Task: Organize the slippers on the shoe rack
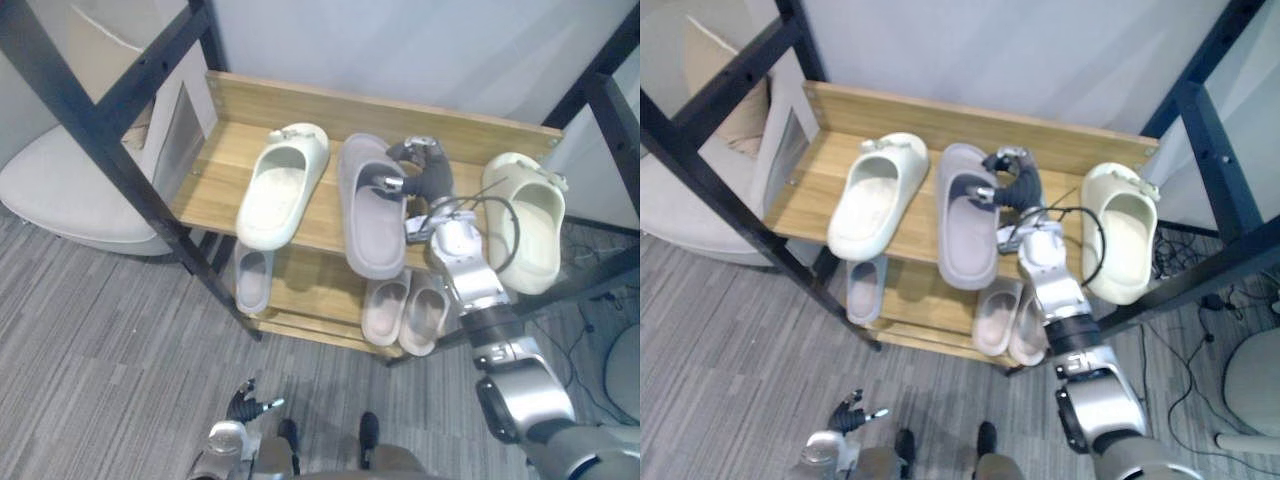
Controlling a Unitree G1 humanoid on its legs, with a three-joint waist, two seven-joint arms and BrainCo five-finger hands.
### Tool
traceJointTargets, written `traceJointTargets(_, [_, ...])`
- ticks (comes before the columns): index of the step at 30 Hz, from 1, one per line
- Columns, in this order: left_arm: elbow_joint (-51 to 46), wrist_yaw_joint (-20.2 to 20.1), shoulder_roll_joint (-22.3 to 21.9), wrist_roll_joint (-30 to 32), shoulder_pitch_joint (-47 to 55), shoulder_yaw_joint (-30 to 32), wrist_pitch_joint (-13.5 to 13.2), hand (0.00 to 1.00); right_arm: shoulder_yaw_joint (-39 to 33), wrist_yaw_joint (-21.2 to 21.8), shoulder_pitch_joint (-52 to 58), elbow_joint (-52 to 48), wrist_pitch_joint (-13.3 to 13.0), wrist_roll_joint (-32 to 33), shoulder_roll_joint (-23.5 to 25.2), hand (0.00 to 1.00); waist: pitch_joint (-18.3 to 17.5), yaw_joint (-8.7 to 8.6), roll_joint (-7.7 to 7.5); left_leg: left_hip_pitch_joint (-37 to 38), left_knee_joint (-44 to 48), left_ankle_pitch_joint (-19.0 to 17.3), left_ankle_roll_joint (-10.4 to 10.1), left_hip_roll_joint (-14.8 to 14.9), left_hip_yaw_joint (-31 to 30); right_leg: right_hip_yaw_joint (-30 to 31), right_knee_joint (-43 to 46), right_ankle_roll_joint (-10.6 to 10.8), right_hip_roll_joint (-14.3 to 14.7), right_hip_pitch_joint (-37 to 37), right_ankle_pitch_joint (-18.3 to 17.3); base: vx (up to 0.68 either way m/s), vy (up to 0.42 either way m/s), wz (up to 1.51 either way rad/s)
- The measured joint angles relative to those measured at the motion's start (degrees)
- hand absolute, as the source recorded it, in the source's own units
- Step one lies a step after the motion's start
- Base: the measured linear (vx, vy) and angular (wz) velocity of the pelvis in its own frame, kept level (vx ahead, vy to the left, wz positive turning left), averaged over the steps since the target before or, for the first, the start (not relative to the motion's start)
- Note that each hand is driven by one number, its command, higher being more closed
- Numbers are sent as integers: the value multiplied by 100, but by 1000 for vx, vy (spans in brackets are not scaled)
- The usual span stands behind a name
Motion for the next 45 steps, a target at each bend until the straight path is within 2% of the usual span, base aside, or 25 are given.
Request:
traceJointTargets(8, [-5,-2,5,13,2,7,11,0,11,68,702,-1121,9,-14,114,100,30,-21,-17,157,-10,-1,-1,13,-9,17,-7,2,-2,160,-2,-15,-6,-1])
traceJointTargets(10, [-9,-3,5,18,6,8,13,0,10,68,842,-1598,2,-16,269,100,30,-35,-17,184,-10,-2,-2,18,19,47,25,5,-1,159,-5,-47,-13,-6])
traceJointTargets(15, [-25,-3,8,36,37,11,18,0,83,104,1148,-2638,-230,41,499,100,21,-86,-18,264,-13,-1,-2,1,58,82,122,48,-30,175,-34,-55,-5,-4])
traceJointTargets(20, [-70,-2,-1,118,107,8,17,0,566,384,1627,-3217,-423,279,501,100,-75,-126,-13,282,-10,3,1,-13,49,76,170,118,-69,179,-84,-17,-5,0])
traceJointTargets(25, [-62,-3,-11,139,178,4,59,0,1051,732,2193,-3421,-462,531,492,100,-239,-136,-5,306,-2,8,5,-24,19,54,183,130,-74,215,-100,-6,-7,2])
traceJointTargets(29, [-25,-4,-7,144,182,0,102,0,1501,986,2606,-3641,-502,645,486,100,-242,-147,-5,452,14,8,5,-31,-43,25,432,140,-90,290,-286,-35,-22,10])
traceJointTargets(32, [-7,-4,5,145,134,-2,83,0,1836,1178,2910,-3642,-537,662,486,100,-219,-152,-11,11,607,-84,8,-85,-340,-98,1288,103,-156,-171,-649,-136,-44,39])
traceJointTargets(37, [-57,56,-4,107,-359,1,-22,0,2165,1260,2897,-3626,-537,657,430,100,432,-122,95,-1344,2205,-609,-57,-98,-590,-121,2851,146,-243,-1368,-1260,-296,-32,28])
traceJointTargets(39, [-89,101,-16,42,-499,0,-41,0,2208,1287,2896,-3602,-537,626,324,100,592,-126,144,-1749,2461,-621,-57,-95,-628,-138,3102,199,-253,-1750,-1312,-302,-14,16])
traceJointTargets(40, [-89,126,-14,-5,-582,2,-46,0,2206,1279,2893,-3578,-531,609,253,100,638,-127,161,-2047,2615,-620,-59,-96,-640,-139,3541,153,-272,-2082,-1373,-294,-36,26])
traceJointTargets(42, [-205,166,13,-115,-688,24,-65,0,2188,1238,2815,-3478,-533,596,199,100,794,-153,160,-2442,3077,-678,-141,-157,-676,-194,4170,78,-316,-2376,-1849,-157,-57,28])
traceJointTargets(45, [-318,260,29,-165,-946,93,-120,0,2126,1118,2487,-3152,-516,368,182,100,1051,-173,232,-3108,3621,-734,-208,-156,-810,-296,4723,51,-369,-2999,-2010,-209,-47,21])
